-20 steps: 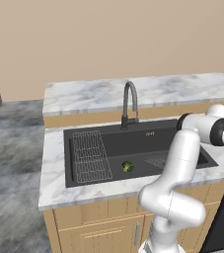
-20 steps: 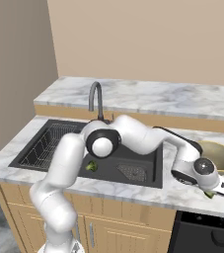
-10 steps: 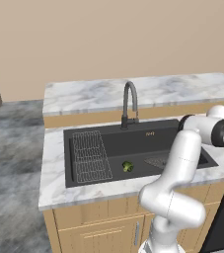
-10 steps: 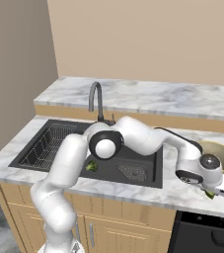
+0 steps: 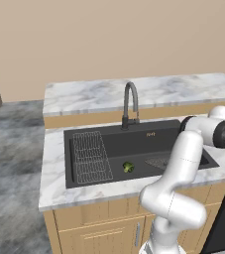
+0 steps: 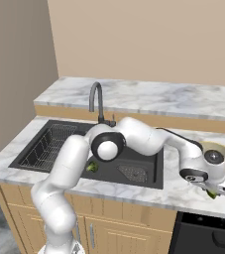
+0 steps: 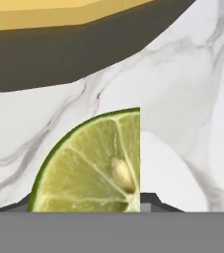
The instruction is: Remove the broccoli and lemon wedge from the sink. Then move the bowl and cup from the counter to the sink for washing.
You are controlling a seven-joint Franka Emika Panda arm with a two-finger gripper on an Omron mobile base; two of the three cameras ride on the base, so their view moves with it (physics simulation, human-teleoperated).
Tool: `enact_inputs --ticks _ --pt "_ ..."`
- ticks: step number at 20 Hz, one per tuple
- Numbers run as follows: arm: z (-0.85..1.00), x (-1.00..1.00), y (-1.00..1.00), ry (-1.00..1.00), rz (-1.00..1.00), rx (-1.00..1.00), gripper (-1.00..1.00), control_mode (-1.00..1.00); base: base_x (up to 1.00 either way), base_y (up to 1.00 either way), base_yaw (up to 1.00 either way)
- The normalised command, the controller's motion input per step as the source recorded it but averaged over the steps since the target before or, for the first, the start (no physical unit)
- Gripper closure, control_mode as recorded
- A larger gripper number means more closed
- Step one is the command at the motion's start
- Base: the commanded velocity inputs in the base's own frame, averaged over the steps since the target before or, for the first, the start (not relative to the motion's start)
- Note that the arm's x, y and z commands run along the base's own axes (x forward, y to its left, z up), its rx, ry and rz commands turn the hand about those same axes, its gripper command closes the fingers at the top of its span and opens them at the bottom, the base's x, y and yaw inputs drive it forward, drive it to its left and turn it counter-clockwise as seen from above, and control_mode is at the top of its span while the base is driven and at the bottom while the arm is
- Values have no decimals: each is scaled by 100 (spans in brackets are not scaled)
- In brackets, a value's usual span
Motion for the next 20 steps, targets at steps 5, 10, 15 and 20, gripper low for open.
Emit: enact_inputs --ticks 5,10,15,20 --pt "-17 -3 0 5 0 0 -100 -100 0 0 0" --pt "-10 -1 -1 1 0 1 -100 -100 0 0 0" --pt "-2 -7 -3 0 0 3 -100 -100 0 0 0" --pt "6 -15 0 0 0 5 -100 -100 0 0 0"
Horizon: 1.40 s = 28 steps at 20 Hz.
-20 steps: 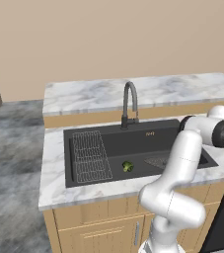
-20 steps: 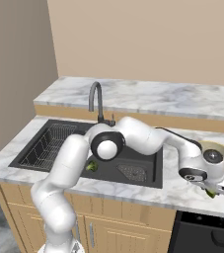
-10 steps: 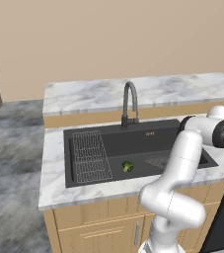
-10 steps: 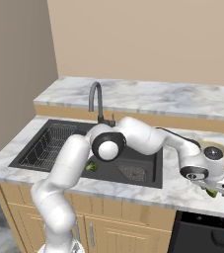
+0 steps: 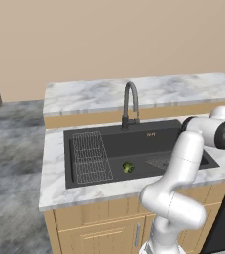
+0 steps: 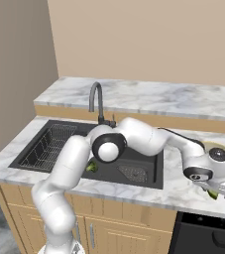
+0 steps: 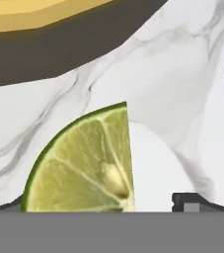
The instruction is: Remove the broccoli and lemon wedge from the sink. Then move the bowl and cup from the counter to the sink for washing.
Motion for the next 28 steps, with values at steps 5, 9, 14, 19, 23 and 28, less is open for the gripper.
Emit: enact_inputs --ticks 5,9,14,19,23,28 --pt "7 -13 5 -1 -1 5 -100 -100 0 0 0" --pt "3 -7 21 0 -2 2 -100 -100 0 0 0" --pt "8 -8 28 0 -1 1 -100 -100 0 0 0" --pt "7 -9 31 0 -2 0 -100 -100 0 0 0" --pt "2 -9 28 0 -3 0 -100 -100 0 0 0" --pt "11 -8 17 0 -2 0 -100 -100 0 0 0"
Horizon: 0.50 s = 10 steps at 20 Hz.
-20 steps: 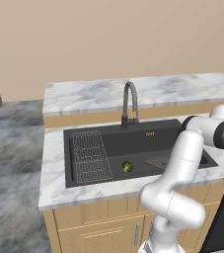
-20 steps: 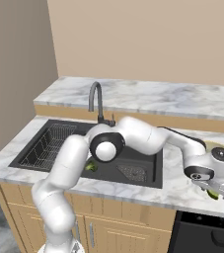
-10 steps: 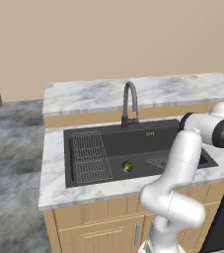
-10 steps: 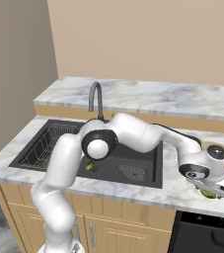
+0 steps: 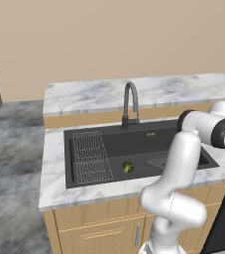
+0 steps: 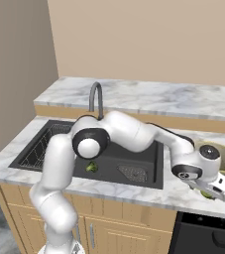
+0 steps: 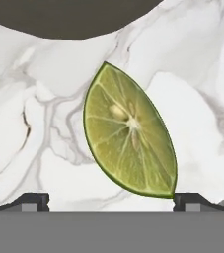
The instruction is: Remove the broccoli and lemon wedge from the sink. Then move the bowl and cup from the counter to the sink for washing.
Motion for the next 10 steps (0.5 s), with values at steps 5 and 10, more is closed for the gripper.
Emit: enact_inputs --ticks 5,10 --pt "27 -15 11 -8 -2 -2 -100 -100 0 0 0" --pt "33 -17 15 -13 -5 -12 -100 -100 0 0 0"
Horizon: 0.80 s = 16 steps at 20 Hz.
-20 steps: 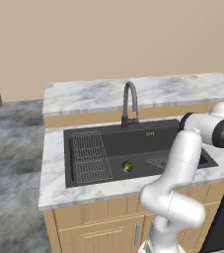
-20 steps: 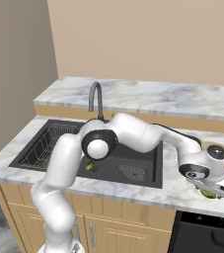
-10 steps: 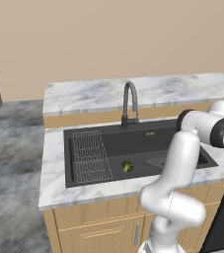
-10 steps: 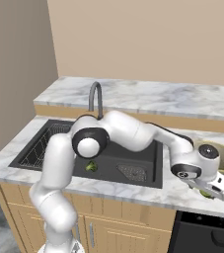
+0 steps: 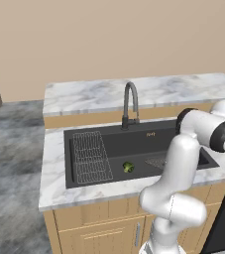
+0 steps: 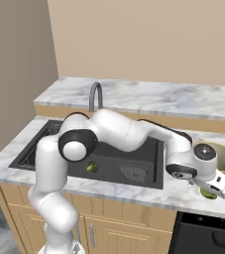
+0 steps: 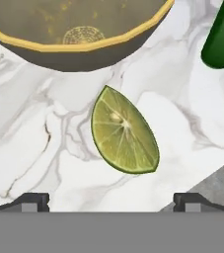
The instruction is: Remove the broccoli and lemon wedge from the sink. Then move the bowl and cup from the counter to the sink for washing.
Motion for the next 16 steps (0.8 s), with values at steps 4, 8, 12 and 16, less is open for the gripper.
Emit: enact_inputs --ticks 4,8,12,16 --pt "27 -17 25 -8 -6 -16 -100 -100 0 0 0" --pt "17 -12 37 0 0 -13 -100 -100 0 0 0" --pt "22 -8 35 0 0 -16 -100 -100 0 0 0" --pt "31 -1 31 0 0 -14 -100 -100 0 0 0"
